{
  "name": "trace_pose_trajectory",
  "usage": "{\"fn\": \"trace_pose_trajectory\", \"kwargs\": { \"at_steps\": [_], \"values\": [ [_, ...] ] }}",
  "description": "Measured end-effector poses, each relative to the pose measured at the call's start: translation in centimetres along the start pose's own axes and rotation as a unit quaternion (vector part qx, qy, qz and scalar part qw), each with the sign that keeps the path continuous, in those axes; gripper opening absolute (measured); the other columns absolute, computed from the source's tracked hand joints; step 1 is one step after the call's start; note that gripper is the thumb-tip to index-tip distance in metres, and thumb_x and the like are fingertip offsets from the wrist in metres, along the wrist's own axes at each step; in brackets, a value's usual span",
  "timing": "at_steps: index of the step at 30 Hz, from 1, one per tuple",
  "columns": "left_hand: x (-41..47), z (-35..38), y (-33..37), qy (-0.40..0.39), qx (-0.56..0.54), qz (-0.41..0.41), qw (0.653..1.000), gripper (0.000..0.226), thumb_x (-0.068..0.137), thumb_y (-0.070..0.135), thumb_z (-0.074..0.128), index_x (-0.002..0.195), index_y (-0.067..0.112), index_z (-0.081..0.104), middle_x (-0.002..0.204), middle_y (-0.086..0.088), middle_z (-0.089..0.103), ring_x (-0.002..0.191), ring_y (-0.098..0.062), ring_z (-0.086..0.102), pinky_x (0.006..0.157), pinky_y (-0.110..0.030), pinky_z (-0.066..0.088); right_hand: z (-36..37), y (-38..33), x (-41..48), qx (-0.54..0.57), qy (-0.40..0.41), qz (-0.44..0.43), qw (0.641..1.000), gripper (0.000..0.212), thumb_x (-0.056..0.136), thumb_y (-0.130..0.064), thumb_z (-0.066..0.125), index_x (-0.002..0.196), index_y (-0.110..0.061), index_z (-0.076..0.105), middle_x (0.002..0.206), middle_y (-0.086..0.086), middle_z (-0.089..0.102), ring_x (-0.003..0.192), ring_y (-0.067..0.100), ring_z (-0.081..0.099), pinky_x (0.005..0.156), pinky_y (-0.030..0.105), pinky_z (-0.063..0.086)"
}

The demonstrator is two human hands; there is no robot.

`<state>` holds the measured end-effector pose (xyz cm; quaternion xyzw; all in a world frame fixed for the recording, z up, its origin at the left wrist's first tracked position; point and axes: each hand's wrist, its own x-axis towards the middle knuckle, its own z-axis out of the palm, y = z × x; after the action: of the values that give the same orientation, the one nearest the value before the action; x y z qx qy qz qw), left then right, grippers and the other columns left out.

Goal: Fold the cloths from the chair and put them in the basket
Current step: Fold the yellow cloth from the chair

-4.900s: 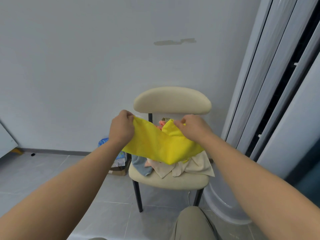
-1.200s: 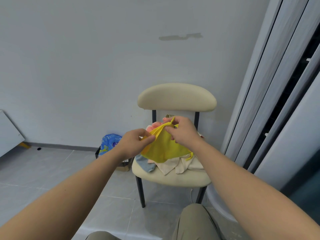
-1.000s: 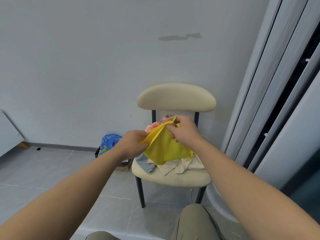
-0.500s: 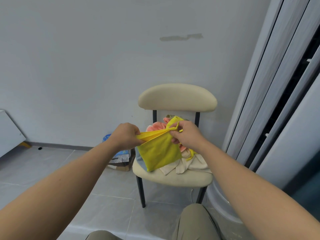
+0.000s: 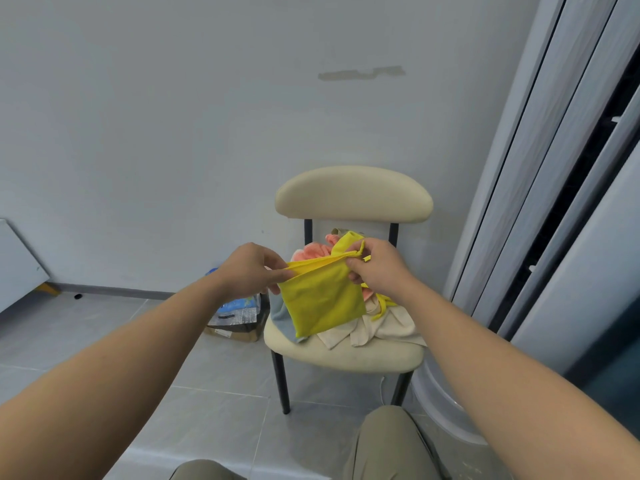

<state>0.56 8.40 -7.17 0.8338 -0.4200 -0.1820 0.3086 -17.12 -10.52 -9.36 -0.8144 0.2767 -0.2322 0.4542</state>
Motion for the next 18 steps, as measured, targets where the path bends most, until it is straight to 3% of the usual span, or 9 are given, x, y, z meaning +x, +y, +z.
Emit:
{"fn": "trace_pose_trajectory", "kwargs": {
  "at_steps": [4, 9, 13, 16, 18],
  "values": [
    [0.0, 0.6, -0.1, 0.012, -0.058, -0.003, 0.998, 0.011, 0.097, 0.021, 0.069, 0.095, 0.01, 0.071, 0.075, -0.014, 0.076, 0.07, -0.028, 0.075, 0.072, -0.044, 0.061, 0.0, -0.1, 0.0, -0.014, 0.005, 0.009, 1.0, 0.014, 0.095, -0.01, 0.066, 0.089, -0.021, 0.062, 0.076, 0.003, 0.067, 0.061, 0.015, 0.07, 0.068, 0.043, 0.063],
    [-0.1, 1.5, 0.7, 0.012, -0.203, -0.066, 0.977, 0.011, 0.099, -0.003, 0.053, 0.109, -0.002, 0.057, 0.084, -0.026, 0.07, 0.073, -0.038, 0.076, 0.063, -0.04, 0.064, -0.1, -0.6, -0.1, -0.008, 0.0, 0.028, 1.0, 0.009, 0.094, -0.01, 0.066, 0.093, -0.018, 0.062, 0.063, 0.008, 0.069, 0.05, 0.012, 0.066, 0.059, 0.038, 0.059],
    [0.3, 1.7, 0.8, -0.003, -0.314, -0.134, 0.94, 0.015, 0.102, -0.003, 0.05, 0.116, -0.002, 0.054, 0.098, -0.032, 0.071, 0.085, -0.039, 0.076, 0.071, -0.04, 0.065, -0.2, -0.8, 0.1, 0.005, -0.016, 0.052, 0.999, 0.008, 0.092, -0.009, 0.066, 0.094, -0.016, 0.063, 0.06, 0.01, 0.071, 0.053, 0.02, 0.067, 0.058, 0.039, 0.058],
    [0.7, 1.7, 0.4, 0.006, -0.346, -0.13, 0.929, 0.024, 0.095, -0.001, 0.066, 0.114, 0.002, 0.053, 0.112, -0.032, 0.068, 0.091, -0.039, 0.076, 0.082, -0.044, 0.064, -0.2, -0.6, 0.3, 0.055, -0.019, 0.069, 0.996, 0.011, 0.092, -0.002, 0.065, 0.092, -0.013, 0.063, 0.063, 0.015, 0.07, 0.058, 0.027, 0.07, 0.069, 0.05, 0.062],
    [0.9, 1.7, -0.2, 0.002, -0.262, -0.086, 0.961, 0.049, 0.078, 0.003, 0.085, 0.117, 0.01, 0.056, 0.112, -0.021, 0.069, 0.094, -0.034, 0.075, 0.087, -0.045, 0.062, -0.2, -0.5, 0.4, 0.076, -0.018, 0.08, 0.994, 0.013, 0.091, 0.002, 0.064, 0.091, -0.012, 0.063, 0.065, 0.016, 0.07, 0.058, 0.026, 0.07, 0.074, 0.053, 0.063]
  ]
}}
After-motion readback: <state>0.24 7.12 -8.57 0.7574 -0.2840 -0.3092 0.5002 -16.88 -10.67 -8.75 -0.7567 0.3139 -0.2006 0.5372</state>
